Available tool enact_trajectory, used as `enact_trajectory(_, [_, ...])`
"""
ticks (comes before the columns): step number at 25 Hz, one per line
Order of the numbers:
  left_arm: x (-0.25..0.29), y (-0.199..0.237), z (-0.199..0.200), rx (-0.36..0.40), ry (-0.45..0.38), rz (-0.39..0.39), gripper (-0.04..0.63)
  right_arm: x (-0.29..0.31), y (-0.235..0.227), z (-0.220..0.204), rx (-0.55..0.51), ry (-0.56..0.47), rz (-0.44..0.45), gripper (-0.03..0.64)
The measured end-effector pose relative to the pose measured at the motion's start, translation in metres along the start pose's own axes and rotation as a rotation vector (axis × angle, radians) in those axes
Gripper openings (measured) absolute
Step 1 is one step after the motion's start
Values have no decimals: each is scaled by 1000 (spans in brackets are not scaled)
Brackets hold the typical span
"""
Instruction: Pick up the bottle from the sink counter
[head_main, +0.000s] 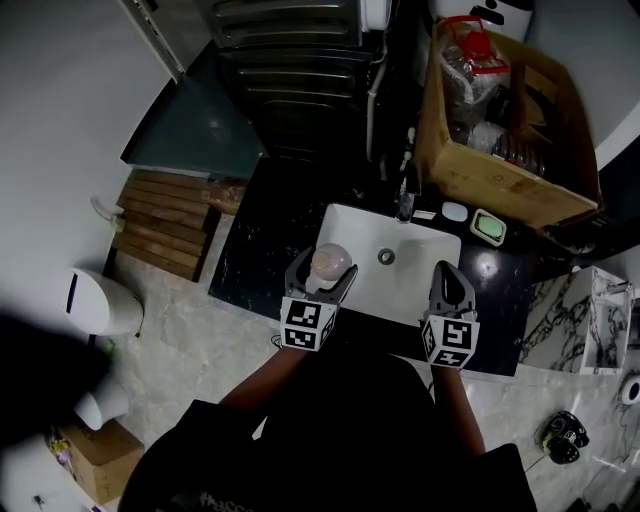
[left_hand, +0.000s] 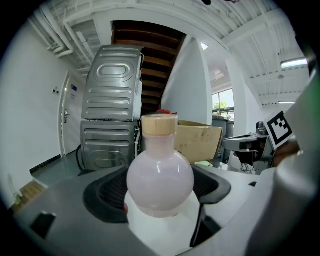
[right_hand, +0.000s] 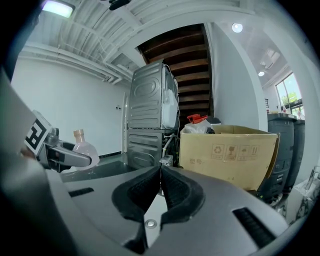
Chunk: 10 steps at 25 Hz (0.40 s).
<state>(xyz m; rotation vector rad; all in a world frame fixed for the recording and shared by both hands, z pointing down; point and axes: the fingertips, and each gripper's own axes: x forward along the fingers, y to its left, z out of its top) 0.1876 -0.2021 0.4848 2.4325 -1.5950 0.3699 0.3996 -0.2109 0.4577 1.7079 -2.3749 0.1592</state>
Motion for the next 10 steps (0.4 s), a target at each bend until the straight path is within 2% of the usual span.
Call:
enact_trajectory(5, [-3,4,2,1,0,3,378,0,8,3,-38,5,-4,37])
enact_trajectory(10, [-4,13,5,11,4,9,377,4,17,4,-28,8,10,37])
